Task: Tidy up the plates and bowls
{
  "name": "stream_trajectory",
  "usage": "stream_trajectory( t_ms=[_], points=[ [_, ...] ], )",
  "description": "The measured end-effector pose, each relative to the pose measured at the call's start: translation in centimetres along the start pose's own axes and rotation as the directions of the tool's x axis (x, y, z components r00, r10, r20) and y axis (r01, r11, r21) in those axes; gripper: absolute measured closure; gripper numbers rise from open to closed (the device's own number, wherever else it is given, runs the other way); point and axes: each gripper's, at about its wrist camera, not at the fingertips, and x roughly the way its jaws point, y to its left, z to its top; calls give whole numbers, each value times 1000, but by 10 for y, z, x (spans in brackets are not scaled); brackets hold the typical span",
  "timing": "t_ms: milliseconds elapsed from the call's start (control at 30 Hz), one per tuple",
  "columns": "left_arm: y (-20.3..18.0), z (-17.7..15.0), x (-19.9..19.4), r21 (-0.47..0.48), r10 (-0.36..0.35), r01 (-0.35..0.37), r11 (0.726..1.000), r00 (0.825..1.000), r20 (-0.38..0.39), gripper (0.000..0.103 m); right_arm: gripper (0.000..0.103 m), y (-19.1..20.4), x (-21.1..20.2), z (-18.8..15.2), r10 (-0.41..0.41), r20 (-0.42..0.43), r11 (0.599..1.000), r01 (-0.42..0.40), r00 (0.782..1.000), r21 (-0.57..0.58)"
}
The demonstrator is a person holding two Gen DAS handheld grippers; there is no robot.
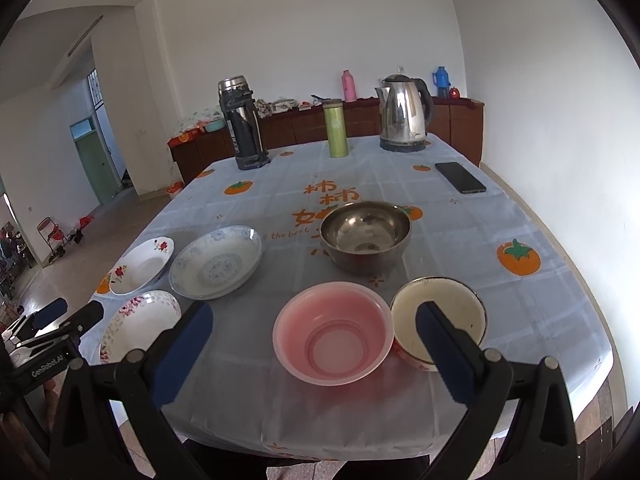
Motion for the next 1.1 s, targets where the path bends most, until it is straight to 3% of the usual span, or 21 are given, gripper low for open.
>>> stream_trajectory(
  t_ms=[1100],
  points=[
    [2, -6, 5, -1, -8, 8, 1000, 1000, -9, 12, 0, 3, 9, -5, -13, -23, 1000, 13, 1000, -1]
  ],
)
